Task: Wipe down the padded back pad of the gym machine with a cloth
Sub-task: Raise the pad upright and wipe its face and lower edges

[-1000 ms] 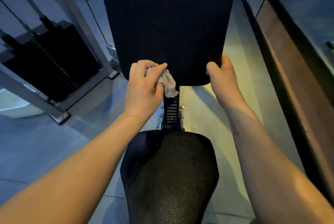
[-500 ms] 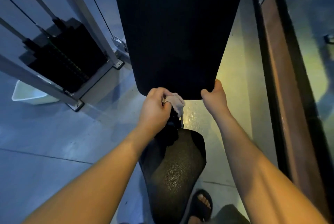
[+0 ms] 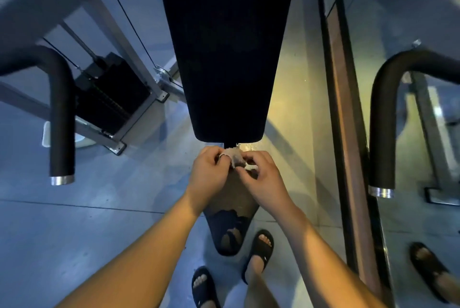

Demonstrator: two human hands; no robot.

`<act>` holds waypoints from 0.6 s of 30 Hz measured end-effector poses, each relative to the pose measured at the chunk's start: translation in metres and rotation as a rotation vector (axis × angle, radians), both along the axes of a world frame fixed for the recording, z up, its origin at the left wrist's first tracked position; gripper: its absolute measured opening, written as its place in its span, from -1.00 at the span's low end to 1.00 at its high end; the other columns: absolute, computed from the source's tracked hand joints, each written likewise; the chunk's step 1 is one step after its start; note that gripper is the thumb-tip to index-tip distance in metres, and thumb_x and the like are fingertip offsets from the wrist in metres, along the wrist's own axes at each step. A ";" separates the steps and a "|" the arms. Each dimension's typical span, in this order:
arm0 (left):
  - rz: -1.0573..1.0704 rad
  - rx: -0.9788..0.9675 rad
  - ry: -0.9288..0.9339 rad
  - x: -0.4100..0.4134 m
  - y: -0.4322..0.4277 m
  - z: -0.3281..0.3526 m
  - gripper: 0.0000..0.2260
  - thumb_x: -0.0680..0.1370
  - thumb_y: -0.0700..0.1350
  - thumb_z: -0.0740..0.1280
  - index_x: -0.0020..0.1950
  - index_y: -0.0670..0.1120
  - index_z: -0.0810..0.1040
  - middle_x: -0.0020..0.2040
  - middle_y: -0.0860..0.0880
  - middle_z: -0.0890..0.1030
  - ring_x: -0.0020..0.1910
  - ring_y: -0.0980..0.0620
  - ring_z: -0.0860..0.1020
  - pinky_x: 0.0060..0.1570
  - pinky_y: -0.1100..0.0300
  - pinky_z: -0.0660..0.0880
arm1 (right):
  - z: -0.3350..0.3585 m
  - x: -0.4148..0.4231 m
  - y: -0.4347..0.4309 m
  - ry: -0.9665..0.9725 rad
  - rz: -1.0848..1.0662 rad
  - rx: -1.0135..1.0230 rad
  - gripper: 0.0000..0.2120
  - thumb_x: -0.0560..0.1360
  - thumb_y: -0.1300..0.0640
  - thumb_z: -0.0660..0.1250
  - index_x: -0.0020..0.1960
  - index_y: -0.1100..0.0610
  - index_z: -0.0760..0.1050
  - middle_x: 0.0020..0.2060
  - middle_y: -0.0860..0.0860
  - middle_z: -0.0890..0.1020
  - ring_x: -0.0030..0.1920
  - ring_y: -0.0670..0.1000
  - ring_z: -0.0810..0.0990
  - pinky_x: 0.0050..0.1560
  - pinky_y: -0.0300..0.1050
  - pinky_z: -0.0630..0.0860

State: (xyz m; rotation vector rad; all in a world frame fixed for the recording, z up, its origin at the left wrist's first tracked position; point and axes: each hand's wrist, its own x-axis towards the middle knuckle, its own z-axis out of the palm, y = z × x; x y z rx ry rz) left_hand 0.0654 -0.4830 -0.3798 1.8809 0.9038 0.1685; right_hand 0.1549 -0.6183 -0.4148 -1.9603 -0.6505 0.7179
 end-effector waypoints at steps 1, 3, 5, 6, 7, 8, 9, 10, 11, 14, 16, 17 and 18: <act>0.007 0.014 -0.004 -0.003 0.001 0.015 -0.84 0.64 -0.13 0.26 -0.11 -0.06 0.57 -0.09 -0.03 0.52 -0.09 0.09 0.52 -0.11 0.25 0.42 | 0.016 0.001 0.000 -0.061 -0.007 0.005 -0.84 0.57 0.06 0.41 0.13 -0.08 0.55 0.09 -0.12 0.49 0.14 -0.17 0.53 0.20 -0.16 0.54; -0.024 -0.017 -0.006 -0.010 0.005 0.046 -0.81 0.65 -0.10 0.23 -0.02 -0.08 0.63 -0.01 -0.04 0.55 -0.01 0.07 0.54 -0.01 0.20 0.49 | 0.049 0.003 0.002 -0.149 0.035 0.007 -0.93 0.59 0.11 0.39 0.07 0.00 0.58 0.07 -0.08 0.49 0.11 -0.17 0.52 0.13 -0.31 0.46; -0.035 -0.085 -0.033 -0.016 0.008 0.080 -0.78 0.63 -0.04 0.22 0.04 -0.03 0.67 0.08 -0.03 0.59 0.08 0.06 0.57 0.10 0.14 0.54 | 0.082 0.003 0.006 -0.183 0.095 0.023 -0.96 0.60 0.13 0.38 0.05 0.03 0.58 0.07 -0.07 0.50 0.10 -0.15 0.52 0.11 -0.33 0.44; -0.019 -0.099 -0.050 -0.018 0.009 0.099 -0.79 0.62 -0.04 0.24 0.04 -0.02 0.67 0.11 -0.01 0.59 0.10 0.09 0.57 0.12 0.18 0.53 | 0.098 0.004 0.008 -0.187 0.102 0.034 -0.97 0.61 0.14 0.35 0.03 0.03 0.56 0.05 -0.07 0.51 0.07 -0.14 0.53 0.10 -0.27 0.47; 0.003 -0.094 -0.053 -0.020 0.011 0.118 -0.81 0.62 -0.07 0.27 0.04 -0.03 0.68 0.13 0.02 0.59 0.11 0.14 0.55 0.12 0.28 0.49 | 0.114 0.007 0.011 -0.169 0.089 0.039 -0.94 0.61 0.13 0.31 -0.01 0.00 0.54 0.00 -0.06 0.54 0.03 -0.11 0.55 0.07 -0.18 0.51; 0.019 -0.080 -0.045 -0.021 0.013 0.137 -0.83 0.61 -0.11 0.29 0.04 -0.07 0.68 0.09 0.04 0.60 0.07 0.22 0.54 0.07 0.39 0.45 | 0.133 0.009 0.012 -0.119 0.061 0.035 -0.90 0.61 0.09 0.26 -0.05 -0.04 0.52 -0.07 -0.06 0.56 -0.03 -0.06 0.57 0.01 -0.07 0.55; 0.023 -0.091 -0.031 -0.021 0.015 0.154 -0.83 0.60 -0.16 0.29 -0.02 -0.11 0.68 0.00 0.04 0.62 -0.05 0.27 0.54 -0.03 0.44 0.43 | 0.153 0.013 0.014 -0.041 0.043 0.034 -0.87 0.60 0.03 0.21 -0.10 -0.09 0.49 -0.16 -0.05 0.57 -0.11 -0.01 0.58 -0.06 0.03 0.57; 0.025 -0.136 -0.038 -0.020 0.018 0.172 -0.82 0.58 -0.19 0.28 -0.13 -0.14 0.66 -0.15 0.00 0.63 -0.20 0.25 0.54 -0.13 0.39 0.44 | 0.172 0.016 0.015 0.025 0.048 0.028 -0.83 0.60 -0.03 0.16 -0.13 -0.08 0.46 -0.23 -0.05 0.56 -0.18 0.02 0.57 -0.11 0.07 0.55; 0.040 -0.202 -0.058 -0.018 0.020 0.187 -0.80 0.57 -0.21 0.28 -0.22 -0.14 0.62 -0.27 -0.05 0.60 -0.31 0.18 0.52 -0.18 0.29 0.44 | 0.193 0.019 0.016 0.063 0.073 0.022 -0.79 0.63 -0.04 0.12 -0.12 -0.07 0.46 -0.26 -0.04 0.55 -0.20 0.03 0.56 -0.12 0.05 0.52; 0.126 -0.381 -0.161 -0.007 0.025 0.230 -0.77 0.64 -0.14 0.27 -0.18 -0.13 0.59 -0.38 0.00 0.59 -0.37 0.06 0.55 -0.29 0.18 0.52 | 0.243 0.031 0.020 0.069 0.126 -0.003 -0.66 0.73 -0.04 0.05 0.11 0.11 0.54 -0.01 0.08 0.60 0.04 0.07 0.57 0.06 -0.12 0.46; 0.108 -0.357 -0.186 -0.003 0.029 0.248 -0.74 0.69 -0.03 0.19 -0.05 -0.07 0.61 -0.32 0.06 0.64 -0.32 0.10 0.61 -0.35 0.20 0.54 | 0.262 0.041 0.022 0.193 0.139 -0.020 -0.46 0.69 -0.29 0.02 0.42 0.04 0.46 0.29 0.03 0.57 0.31 0.02 0.52 0.34 -0.12 0.42; 0.082 -0.319 -0.180 -0.002 0.032 0.254 -0.71 0.70 0.03 0.16 -0.01 -0.04 0.62 -0.26 0.05 0.66 -0.27 0.10 0.63 -0.32 0.18 0.54 | 0.268 0.044 0.023 0.276 0.176 -0.033 -0.36 0.61 -0.44 0.00 0.48 -0.07 0.39 0.37 -0.03 0.53 0.38 0.03 0.49 0.39 0.00 0.43; 0.070 -0.279 -0.166 -0.002 0.036 0.258 -0.68 0.70 0.10 0.13 0.02 -0.02 0.62 -0.20 0.02 0.67 -0.20 0.07 0.63 -0.27 0.13 0.55 | 0.272 0.047 0.023 0.326 0.240 -0.043 -0.34 0.54 -0.52 0.03 0.47 -0.16 0.36 0.35 -0.05 0.53 0.34 0.05 0.53 0.32 0.05 0.51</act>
